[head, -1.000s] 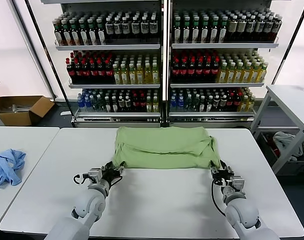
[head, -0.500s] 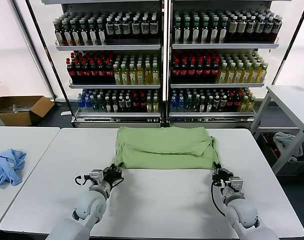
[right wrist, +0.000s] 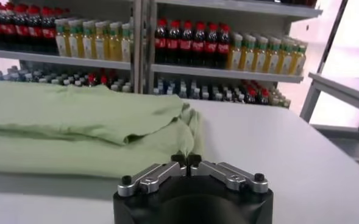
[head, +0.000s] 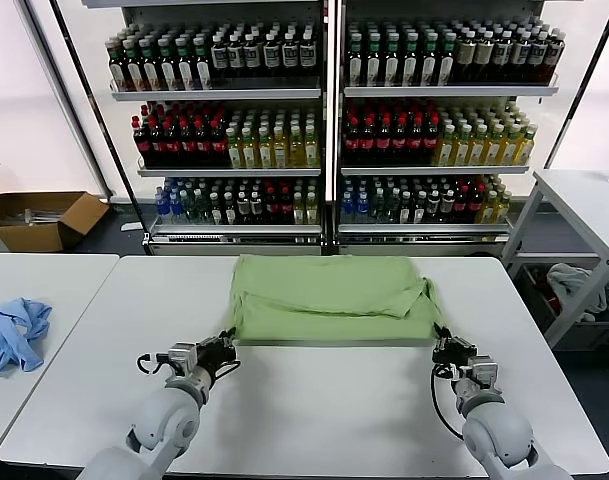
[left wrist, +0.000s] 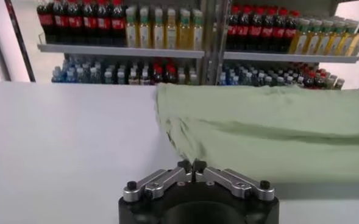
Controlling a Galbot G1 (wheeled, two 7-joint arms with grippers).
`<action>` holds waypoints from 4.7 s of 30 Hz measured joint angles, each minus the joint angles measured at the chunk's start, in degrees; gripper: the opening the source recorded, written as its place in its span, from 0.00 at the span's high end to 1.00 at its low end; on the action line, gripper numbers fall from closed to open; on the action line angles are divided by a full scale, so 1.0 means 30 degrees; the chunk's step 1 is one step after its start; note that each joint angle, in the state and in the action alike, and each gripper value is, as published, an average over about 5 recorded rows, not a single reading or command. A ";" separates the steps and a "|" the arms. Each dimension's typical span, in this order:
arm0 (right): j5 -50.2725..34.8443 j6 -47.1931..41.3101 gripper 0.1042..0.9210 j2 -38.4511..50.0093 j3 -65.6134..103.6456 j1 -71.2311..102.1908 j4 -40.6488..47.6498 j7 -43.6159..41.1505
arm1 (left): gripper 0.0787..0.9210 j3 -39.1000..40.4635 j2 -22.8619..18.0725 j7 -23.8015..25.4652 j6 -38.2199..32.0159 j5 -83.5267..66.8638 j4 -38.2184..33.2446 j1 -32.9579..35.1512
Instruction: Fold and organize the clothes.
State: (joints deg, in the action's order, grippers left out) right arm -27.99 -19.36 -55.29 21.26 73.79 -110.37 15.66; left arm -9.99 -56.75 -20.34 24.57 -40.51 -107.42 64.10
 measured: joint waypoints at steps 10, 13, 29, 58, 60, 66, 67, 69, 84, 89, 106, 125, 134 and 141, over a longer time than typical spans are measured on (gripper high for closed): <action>0.1578 0.0410 0.98 0.0702 0.0726 0.4957 -0.3921 0.0356 | 1.00 -0.0689 0.1581 -0.1496 -0.0878 0.0988 -0.4324 0.4814; 0.2093 0.0737 0.98 0.0769 0.1166 0.6633 -0.4729 0.0563 | 1.00 -0.0819 0.1840 -0.2121 -0.1319 0.1483 -0.5429 0.6403; 0.4020 0.2787 0.98 0.0689 0.2382 1.2656 -0.6243 0.2235 | 1.00 -0.1500 0.2320 -0.5101 -0.3510 0.4136 -0.7950 1.2584; 0.5088 0.3760 0.69 0.0066 0.2202 1.4380 -0.6718 0.3452 | 0.54 -0.0361 0.2437 -0.6084 -0.6026 0.9124 -0.7113 1.5130; 0.5093 0.3738 0.63 0.0135 0.2372 1.4436 -0.6878 0.3452 | 0.47 -0.0492 0.2518 -0.6147 -0.6063 0.9384 -0.7320 1.5318; 0.4954 0.3833 0.41 0.0418 0.3249 1.4805 -0.7509 0.3646 | 0.27 -0.0955 0.2778 -0.6369 -0.6032 1.0016 -0.8574 1.6039; 0.4881 0.3836 0.37 0.0483 0.3481 1.4837 -0.7641 0.3659 | 0.24 -0.1048 0.2813 -0.6379 -0.5996 1.0056 -0.8859 1.6132; 0.4702 0.3788 0.31 0.0596 0.3977 1.4771 -0.7886 0.3625 | 0.17 -0.1253 0.2843 -0.6350 -0.5883 1.0080 -0.9464 1.6209; 0.0908 0.1297 0.12 0.1020 0.3887 0.6202 -0.5736 0.1659 | 0.12 -0.1929 0.2221 -0.4126 -0.3028 0.5983 -0.9710 0.9625; -0.0402 0.0297 0.12 0.0787 0.2227 0.1780 -0.3439 0.1154 | 0.12 -0.1782 0.2111 -0.3104 -0.2304 0.4130 -0.7971 0.6742; -0.0708 -0.2785 0.12 -0.0902 -0.3487 -0.9483 0.6391 -0.2625 | 0.12 -0.0874 0.1600 -0.0178 0.0986 0.0717 -0.1397 0.0128; 0.1655 -0.3609 0.12 -0.3147 -0.5932 -1.2527 1.1456 -0.5281 | 0.12 -0.0394 0.1003 0.1125 0.2491 -0.0458 0.1911 -0.2177; 0.2379 -0.3377 0.12 -0.3743 -0.6251 -1.3041 1.2633 -0.5736 | 0.12 0.0038 0.0382 0.1482 0.2670 -0.0885 0.2994 -0.3005; 0.2583 -0.3228 0.23 -0.3886 -0.6435 -1.3052 1.2976 -0.6112 | 0.18 0.0274 0.0082 0.1832 0.2725 -0.0942 0.3665 -0.3139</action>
State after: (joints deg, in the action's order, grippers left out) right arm -20.24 -29.05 -66.94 1.95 34.63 -71.44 -2.68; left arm -9.17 -56.50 -14.84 32.75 -43.33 -96.42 54.68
